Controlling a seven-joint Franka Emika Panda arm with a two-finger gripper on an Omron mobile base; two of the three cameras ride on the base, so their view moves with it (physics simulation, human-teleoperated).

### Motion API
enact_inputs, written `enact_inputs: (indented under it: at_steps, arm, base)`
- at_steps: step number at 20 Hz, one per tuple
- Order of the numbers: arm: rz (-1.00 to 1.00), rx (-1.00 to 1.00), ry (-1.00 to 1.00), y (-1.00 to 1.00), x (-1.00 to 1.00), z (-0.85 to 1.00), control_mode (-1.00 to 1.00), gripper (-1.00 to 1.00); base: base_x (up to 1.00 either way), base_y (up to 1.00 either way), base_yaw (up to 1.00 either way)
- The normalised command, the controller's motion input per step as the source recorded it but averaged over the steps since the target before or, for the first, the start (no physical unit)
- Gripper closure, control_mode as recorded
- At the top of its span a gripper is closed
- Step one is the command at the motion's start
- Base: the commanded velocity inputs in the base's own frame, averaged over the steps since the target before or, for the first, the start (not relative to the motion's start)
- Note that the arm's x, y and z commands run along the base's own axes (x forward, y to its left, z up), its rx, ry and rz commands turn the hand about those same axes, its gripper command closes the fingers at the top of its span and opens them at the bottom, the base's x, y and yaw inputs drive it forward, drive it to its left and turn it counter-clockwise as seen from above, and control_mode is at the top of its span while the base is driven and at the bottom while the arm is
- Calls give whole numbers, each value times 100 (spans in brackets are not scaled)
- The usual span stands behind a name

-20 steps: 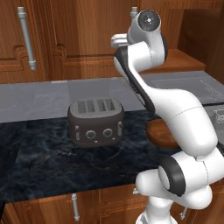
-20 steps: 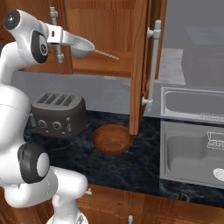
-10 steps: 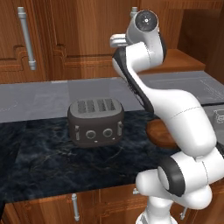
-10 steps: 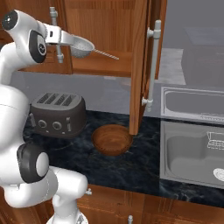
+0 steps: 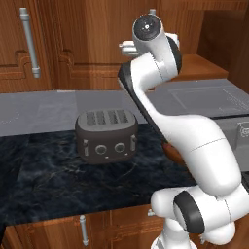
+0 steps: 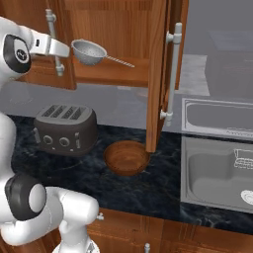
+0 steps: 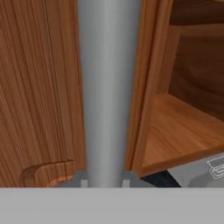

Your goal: Open the cabinet and setup a tea strainer by placing it in the bowl upright.

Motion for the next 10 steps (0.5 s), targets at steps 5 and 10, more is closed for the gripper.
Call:
enact_inputs:
  at_steps: [5, 10]
  arm:
    - [-19, 0, 0, 19, -74, 0, -100, 100]
    - [-14, 0, -3, 17, -86, 0, -100, 100]
  base:
    - [0, 0, 0]
    - [0, 0, 0]
